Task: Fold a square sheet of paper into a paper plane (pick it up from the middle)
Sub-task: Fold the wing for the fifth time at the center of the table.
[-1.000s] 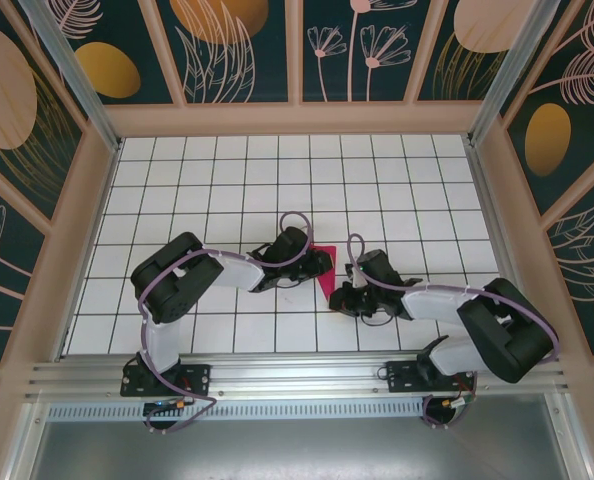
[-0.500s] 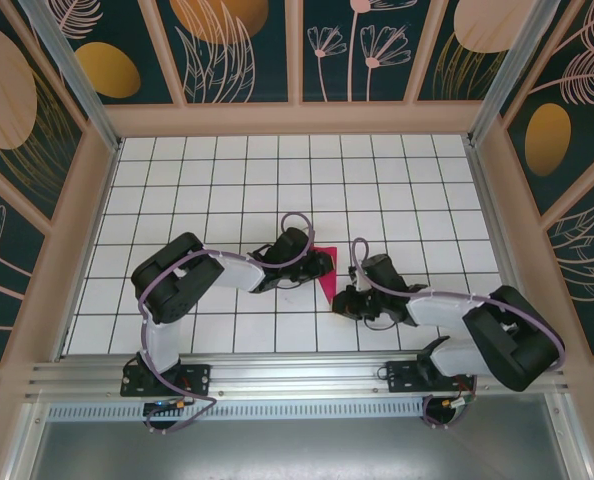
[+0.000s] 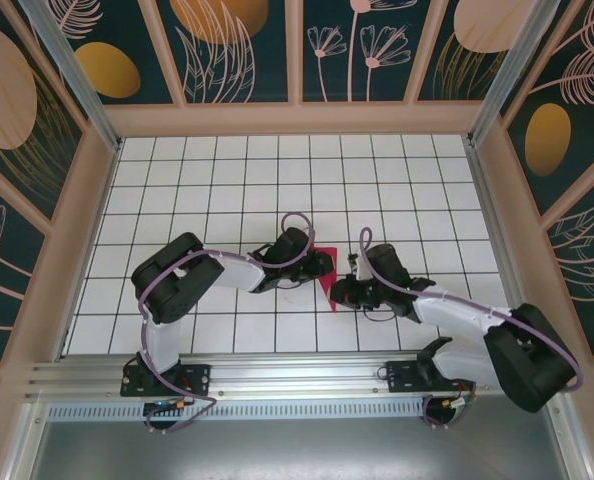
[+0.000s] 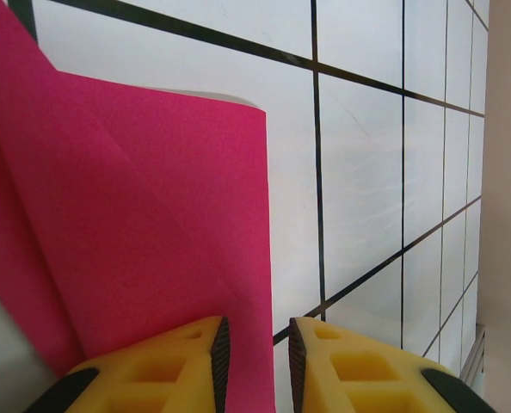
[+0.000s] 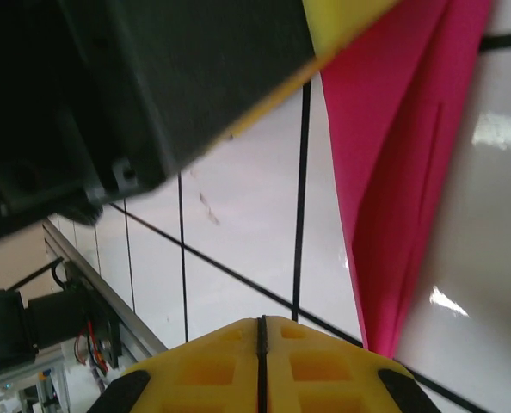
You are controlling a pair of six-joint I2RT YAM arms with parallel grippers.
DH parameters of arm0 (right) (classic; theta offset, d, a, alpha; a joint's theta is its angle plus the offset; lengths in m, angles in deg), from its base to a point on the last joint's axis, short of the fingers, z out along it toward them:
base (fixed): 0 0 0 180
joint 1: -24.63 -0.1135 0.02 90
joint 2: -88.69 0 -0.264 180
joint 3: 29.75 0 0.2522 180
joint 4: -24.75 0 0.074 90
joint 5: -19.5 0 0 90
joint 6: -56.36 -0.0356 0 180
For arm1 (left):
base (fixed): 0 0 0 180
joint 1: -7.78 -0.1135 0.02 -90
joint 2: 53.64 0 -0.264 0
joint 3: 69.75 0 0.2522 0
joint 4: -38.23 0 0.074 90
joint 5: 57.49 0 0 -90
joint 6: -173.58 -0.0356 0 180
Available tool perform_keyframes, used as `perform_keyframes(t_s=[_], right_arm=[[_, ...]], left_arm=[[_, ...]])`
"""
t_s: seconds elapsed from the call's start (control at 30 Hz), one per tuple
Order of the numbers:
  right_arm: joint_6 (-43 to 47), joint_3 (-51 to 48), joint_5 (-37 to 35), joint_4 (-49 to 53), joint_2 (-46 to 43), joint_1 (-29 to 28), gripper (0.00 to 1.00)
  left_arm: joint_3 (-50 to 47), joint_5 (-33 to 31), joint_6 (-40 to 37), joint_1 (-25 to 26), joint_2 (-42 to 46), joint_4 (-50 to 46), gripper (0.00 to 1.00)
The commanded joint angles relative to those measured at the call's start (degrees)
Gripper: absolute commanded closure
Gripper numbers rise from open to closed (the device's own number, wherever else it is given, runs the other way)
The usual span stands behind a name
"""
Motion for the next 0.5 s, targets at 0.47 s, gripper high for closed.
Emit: perform_keyframes(t_s=[0.47], right_arm=[[-1.4,1.99,-5.06,-6.92,13.68,2.4,0.89]], left_arm=[[-0.42,-1.29,-0.9,-0.49,-2.09,-3.21,0.72]])
